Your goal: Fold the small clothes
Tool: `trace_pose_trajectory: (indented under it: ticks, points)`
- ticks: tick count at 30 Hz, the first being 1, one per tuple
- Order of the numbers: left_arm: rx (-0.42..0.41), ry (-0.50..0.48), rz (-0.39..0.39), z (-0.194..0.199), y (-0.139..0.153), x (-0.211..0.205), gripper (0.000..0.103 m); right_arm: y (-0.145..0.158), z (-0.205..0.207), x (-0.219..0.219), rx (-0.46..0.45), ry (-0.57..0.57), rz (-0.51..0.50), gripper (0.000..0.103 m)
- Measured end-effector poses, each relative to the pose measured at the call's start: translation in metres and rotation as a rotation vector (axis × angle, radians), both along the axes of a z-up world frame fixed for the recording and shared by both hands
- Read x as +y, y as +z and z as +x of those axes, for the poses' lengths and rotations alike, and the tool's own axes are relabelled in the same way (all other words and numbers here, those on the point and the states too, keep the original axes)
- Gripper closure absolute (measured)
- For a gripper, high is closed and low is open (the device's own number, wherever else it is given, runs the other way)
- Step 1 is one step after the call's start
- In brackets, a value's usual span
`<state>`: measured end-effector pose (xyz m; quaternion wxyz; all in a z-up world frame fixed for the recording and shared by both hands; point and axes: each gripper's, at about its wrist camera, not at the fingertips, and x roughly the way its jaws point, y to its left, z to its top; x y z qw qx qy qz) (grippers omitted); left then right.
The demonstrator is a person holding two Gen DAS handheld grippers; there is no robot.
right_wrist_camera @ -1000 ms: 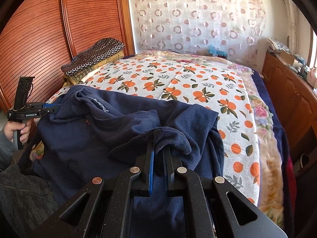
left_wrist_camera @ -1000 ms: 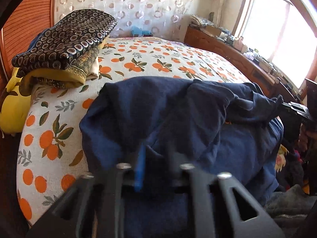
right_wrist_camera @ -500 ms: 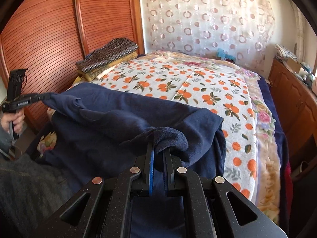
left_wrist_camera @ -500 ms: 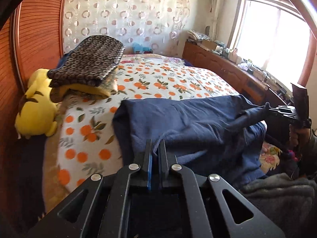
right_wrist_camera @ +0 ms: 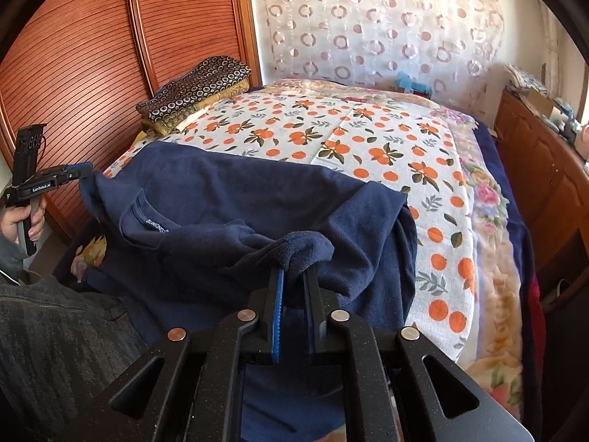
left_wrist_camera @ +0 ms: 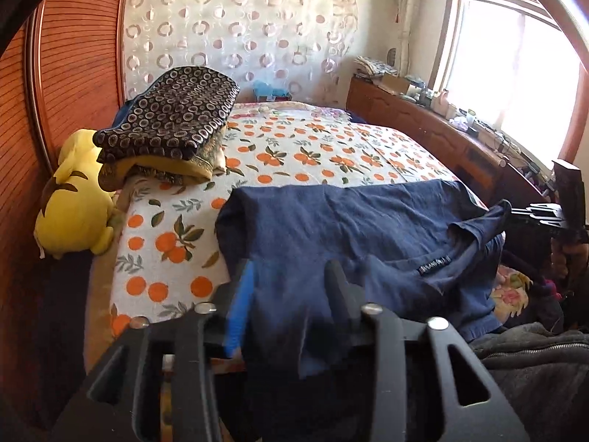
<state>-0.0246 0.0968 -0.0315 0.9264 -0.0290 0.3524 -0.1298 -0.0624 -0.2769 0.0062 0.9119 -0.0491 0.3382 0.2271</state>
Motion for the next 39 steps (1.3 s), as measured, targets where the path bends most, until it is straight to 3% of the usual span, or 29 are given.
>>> trace_pose_trajectory:
  ticks: [2,3,6,18,32,39]
  points:
    - [0.010,0.019,0.007,0.004,-0.001,0.002,0.055,0.001,-0.002,0.001,-0.004,-0.003,-0.003,0.093]
    - [0.009,0.021,0.006,0.005,-0.002,0.002,0.042,0.001,-0.004,0.000,-0.006,-0.003,-0.004,0.093]
    - [0.018,0.013,-0.013,0.008,-0.005,0.002,0.026,0.003,-0.008,-0.001,-0.017,-0.012,-0.015,0.093]
    - [0.042,0.021,-0.010,0.050,-0.017,-0.001,0.026,0.002,0.004,-0.006,-0.051,-0.080,-0.026,0.062]
    - [0.056,0.054,0.037,0.101,-0.025,0.000,0.026,-0.021,0.084,-0.001,-0.030,-0.185,0.000,0.059]
    - [0.097,0.066,0.053,0.133,-0.036,0.002,0.026,-0.040,0.120,0.002,0.034,-0.224,-0.036,0.046]
